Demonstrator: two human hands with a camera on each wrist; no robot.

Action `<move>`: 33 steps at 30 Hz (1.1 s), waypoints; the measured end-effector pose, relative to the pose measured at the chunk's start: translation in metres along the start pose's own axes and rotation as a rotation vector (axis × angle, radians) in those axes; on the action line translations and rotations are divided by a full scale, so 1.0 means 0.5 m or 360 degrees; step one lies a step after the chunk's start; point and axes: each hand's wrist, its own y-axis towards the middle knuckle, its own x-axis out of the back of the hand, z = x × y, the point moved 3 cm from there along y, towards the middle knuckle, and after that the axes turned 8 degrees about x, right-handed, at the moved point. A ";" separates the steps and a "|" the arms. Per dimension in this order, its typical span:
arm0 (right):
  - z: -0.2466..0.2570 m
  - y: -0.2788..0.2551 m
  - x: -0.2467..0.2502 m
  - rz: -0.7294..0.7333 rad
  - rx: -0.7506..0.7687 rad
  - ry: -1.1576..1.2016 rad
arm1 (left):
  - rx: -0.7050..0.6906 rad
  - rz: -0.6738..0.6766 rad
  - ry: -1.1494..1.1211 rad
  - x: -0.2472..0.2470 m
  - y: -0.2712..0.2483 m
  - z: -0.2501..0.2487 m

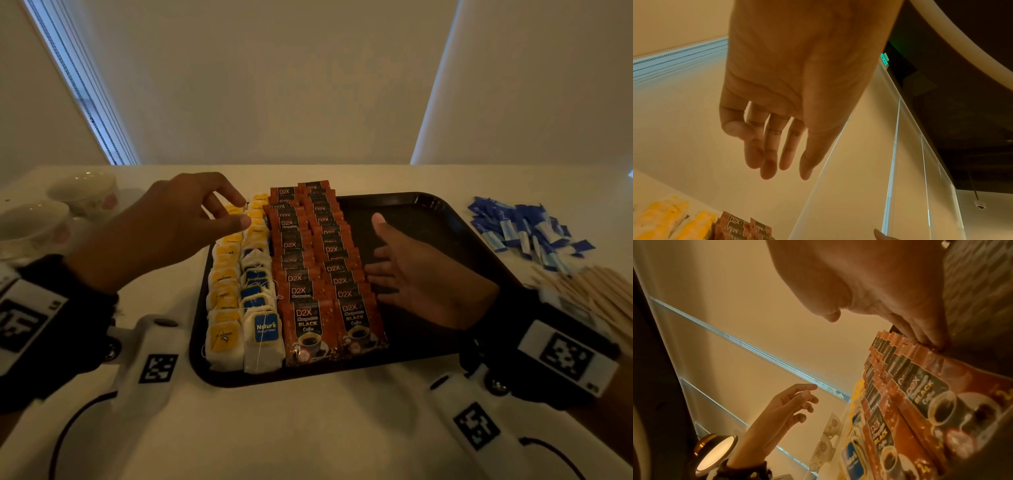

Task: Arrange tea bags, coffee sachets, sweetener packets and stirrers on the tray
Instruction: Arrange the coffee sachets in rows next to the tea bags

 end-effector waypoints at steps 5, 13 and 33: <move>0.011 0.020 -0.001 -0.0037 -0.0011 -0.0004 | 0.0011 -0.0014 -0.0017 0.004 0.005 0.006; 0.034 0.032 -0.006 -0.0044 0.0117 -0.0005 | 0.0026 -0.0046 -0.0037 0.004 0.026 0.021; 0.079 0.118 -0.036 -0.0083 0.0188 0.0196 | 0.0055 -0.0097 -0.0046 0.007 0.066 0.053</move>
